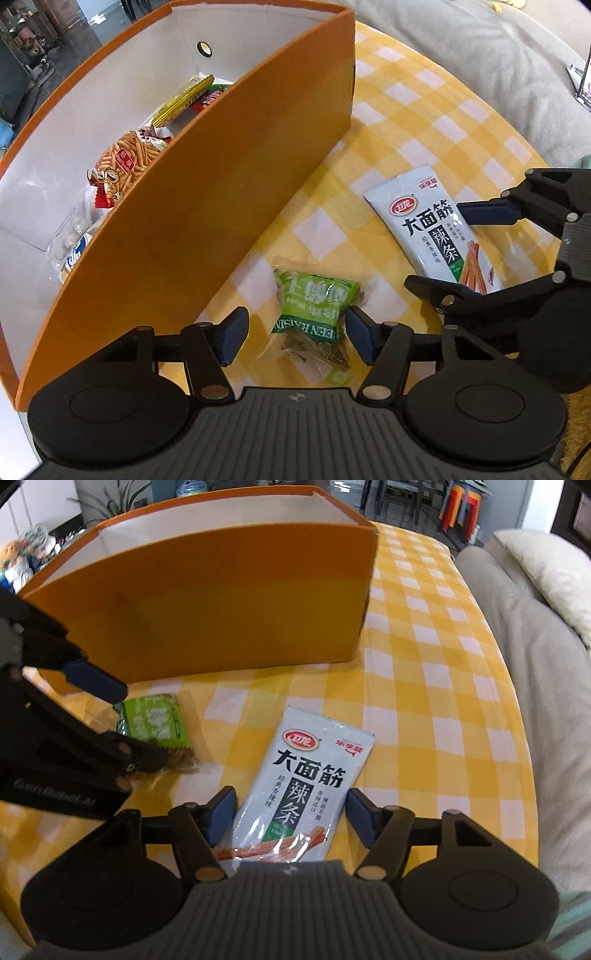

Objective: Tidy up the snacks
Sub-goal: 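Grasp the white spicy-strip bag with the right tool while the left tool grasps the green-labelled bag, then lift and carry both held bags over the orange box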

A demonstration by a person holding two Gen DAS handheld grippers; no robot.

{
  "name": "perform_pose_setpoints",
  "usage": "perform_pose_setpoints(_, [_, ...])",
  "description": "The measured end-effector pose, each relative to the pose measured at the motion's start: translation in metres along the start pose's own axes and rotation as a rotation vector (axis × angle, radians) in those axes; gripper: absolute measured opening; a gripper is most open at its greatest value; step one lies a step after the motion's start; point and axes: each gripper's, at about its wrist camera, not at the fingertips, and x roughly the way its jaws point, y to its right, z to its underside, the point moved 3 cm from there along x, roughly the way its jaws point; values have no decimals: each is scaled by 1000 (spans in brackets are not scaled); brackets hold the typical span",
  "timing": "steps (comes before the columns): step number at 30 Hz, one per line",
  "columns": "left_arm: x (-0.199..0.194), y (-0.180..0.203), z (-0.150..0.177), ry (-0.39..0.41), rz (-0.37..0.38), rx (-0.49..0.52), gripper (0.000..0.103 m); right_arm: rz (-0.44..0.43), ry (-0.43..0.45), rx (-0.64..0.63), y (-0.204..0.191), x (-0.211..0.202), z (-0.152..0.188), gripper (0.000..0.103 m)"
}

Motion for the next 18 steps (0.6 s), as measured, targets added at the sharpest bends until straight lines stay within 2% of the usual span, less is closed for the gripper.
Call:
perform_pose_setpoints(4, [4, -2, -1, -11, 6, -16, 69, -2, 1, 0, 1, 0, 0, 64])
perform_pose_setpoints(8, [7, 0, 2, -28, 8, -49, 61, 1, 1, -4, 1, -1, 0, 60])
perform_pose_setpoints(18, [7, -4, 14, -19, 15, -220, 48, -20, -1, 31, 6, -4, -1, 54])
